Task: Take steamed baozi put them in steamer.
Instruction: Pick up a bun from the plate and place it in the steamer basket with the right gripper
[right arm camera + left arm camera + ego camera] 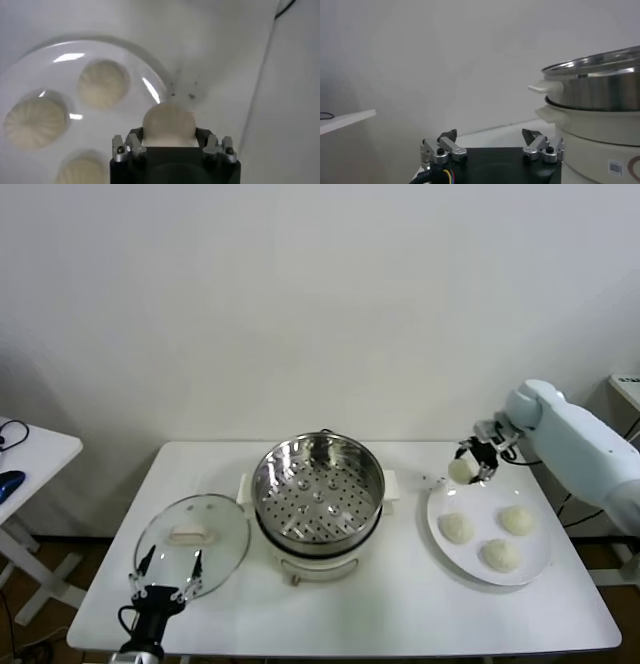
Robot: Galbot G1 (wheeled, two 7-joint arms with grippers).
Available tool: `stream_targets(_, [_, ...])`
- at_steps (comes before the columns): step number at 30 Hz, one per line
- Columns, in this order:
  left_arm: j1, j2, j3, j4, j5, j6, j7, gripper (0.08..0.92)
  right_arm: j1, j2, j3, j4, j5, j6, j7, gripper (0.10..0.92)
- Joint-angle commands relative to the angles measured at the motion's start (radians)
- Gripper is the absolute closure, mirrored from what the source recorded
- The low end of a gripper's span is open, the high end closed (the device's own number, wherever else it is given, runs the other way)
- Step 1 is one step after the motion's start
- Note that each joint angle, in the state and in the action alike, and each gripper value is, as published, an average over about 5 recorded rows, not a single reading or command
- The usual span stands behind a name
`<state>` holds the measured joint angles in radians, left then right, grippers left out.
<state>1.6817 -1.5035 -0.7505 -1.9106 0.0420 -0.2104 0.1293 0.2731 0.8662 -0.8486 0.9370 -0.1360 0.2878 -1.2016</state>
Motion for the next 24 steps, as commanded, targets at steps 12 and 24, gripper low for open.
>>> stream_targets(12, [0.017, -0.001, 0.003, -0.013, 0.005, 0.004, 0.000, 0.177, 0.400, 0.163, -0.309, 0.476, 0.031, 0.093, -0.022, 0.341])
stream_targets(24, [0.024, 0.012, 0.001, -0.038, 0.004, 0.018, 0.000, 0.177, 0.215, 0.419, -0.264, 0.333, -0.169, 0.150, -0.021, 0.347])
